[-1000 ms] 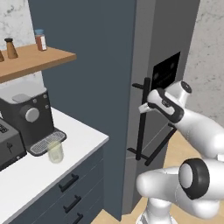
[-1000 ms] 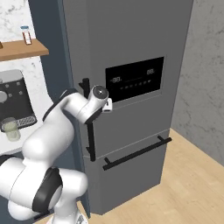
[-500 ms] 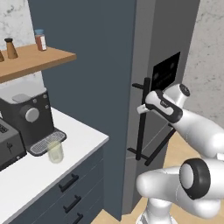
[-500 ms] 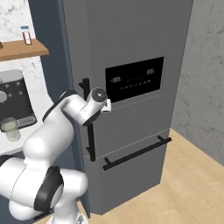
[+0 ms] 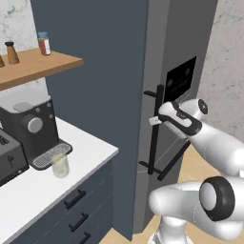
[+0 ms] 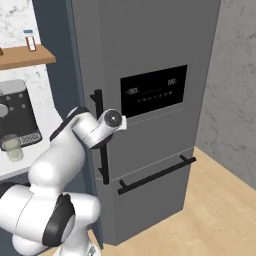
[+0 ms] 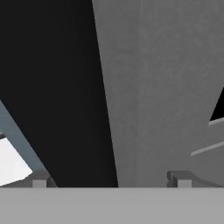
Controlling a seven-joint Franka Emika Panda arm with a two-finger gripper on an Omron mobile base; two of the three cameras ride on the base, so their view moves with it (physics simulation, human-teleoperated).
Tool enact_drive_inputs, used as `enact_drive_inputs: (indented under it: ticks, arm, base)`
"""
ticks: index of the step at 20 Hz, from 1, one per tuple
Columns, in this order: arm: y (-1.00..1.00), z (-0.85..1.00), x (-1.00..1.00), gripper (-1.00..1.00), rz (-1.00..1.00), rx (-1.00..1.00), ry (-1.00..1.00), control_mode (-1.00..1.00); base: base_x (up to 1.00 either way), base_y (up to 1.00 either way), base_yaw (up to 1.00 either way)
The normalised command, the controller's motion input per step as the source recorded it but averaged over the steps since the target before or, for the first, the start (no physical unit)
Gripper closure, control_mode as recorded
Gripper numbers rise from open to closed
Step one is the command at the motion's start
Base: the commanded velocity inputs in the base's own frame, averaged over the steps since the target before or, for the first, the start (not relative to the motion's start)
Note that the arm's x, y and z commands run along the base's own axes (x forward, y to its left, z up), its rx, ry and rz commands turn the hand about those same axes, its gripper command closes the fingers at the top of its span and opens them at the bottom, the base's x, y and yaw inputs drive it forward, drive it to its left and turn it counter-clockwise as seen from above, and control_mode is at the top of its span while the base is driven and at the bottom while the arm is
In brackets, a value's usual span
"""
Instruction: Grab a lemon wedge from the fridge and one ice cube from the ice bowl, and put them in the glass of lemonade.
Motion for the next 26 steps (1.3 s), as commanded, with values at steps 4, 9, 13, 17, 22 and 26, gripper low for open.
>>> enact_drive_inputs:
  ticks: [4, 9, 13, 17, 22, 26]
  arm:
    - [0.26, 0.00, 0.24, 1.00, 0.00, 0.00, 0.00, -1.00]
    - [0.28, 0.00, 0.21, 1.00, -0.01, 0.00, 0.00, -1.00]
    - [0.11, 0.00, 0.14, 1.00, -0.02, 0.00, 0.00, -1.00]
    - [-0.01, 0.05, 0.07, 1.00, -0.06, -0.01, 0.02, -1.00]
    - [-0.39, 0.16, 0.00, 1.00, -0.05, 0.00, 0.02, -1.00]
    - [-0.68, 0.08, 0.00, 1.00, -0.07, 0.00, 0.01, -1.00]
  base:
    - [0.00, 0.00, 0.00]
    - [0.00, 0.00, 0.00]
    - [0.00, 0.00, 0.00]
    - [0.00, 0.00, 0.00]
    - [0.00, 0.00, 0.00]
    - [0.00, 0.00, 0.00]
